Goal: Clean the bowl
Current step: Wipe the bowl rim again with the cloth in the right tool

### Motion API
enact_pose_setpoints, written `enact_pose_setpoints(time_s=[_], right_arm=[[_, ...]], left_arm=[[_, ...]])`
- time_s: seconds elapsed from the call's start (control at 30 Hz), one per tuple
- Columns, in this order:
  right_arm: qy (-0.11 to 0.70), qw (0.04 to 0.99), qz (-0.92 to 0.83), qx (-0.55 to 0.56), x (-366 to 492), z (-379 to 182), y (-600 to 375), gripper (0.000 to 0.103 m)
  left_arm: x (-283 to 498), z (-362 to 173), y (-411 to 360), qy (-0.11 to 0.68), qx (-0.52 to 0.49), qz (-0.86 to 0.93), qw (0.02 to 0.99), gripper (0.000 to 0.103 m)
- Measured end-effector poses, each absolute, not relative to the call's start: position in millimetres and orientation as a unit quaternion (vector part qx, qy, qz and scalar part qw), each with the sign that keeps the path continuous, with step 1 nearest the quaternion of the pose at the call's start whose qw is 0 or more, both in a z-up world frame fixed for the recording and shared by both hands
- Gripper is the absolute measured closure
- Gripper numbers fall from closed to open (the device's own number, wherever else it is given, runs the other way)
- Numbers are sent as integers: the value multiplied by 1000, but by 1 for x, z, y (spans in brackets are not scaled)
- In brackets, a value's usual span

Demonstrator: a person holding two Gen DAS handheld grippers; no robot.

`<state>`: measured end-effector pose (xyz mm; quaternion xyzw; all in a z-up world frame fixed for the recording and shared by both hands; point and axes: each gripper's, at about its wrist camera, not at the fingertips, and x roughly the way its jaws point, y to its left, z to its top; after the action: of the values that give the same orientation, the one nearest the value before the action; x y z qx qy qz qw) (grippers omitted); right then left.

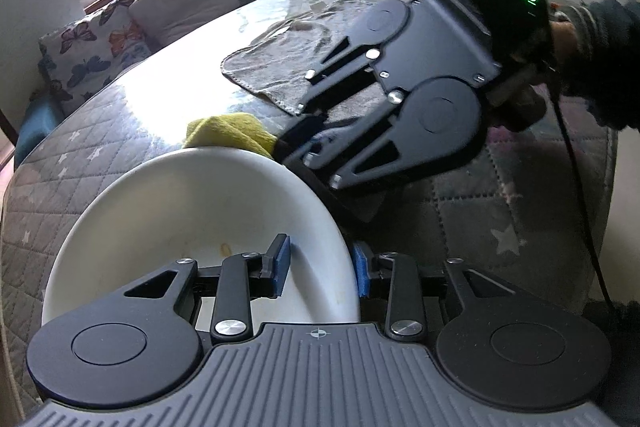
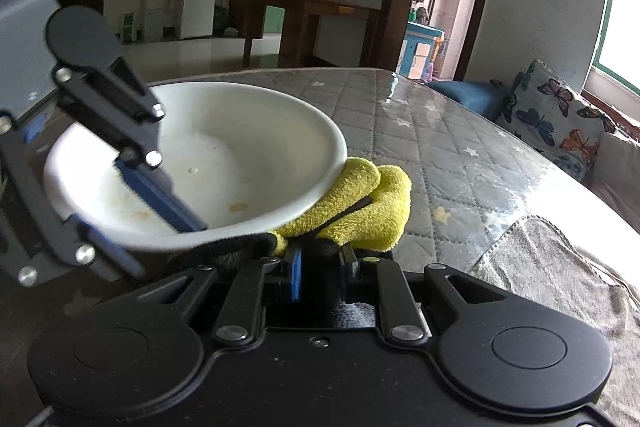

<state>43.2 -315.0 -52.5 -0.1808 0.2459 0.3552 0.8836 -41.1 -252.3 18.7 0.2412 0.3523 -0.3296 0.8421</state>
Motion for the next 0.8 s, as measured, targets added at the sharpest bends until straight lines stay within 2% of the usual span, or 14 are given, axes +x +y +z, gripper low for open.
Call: enact_pose_setpoints(time_s=[0.8], right_arm=[[242, 878, 366, -194, -9, -48, -326, 84]], left_arm=[[-61, 13, -239, 334, 269, -388, 816, 72]])
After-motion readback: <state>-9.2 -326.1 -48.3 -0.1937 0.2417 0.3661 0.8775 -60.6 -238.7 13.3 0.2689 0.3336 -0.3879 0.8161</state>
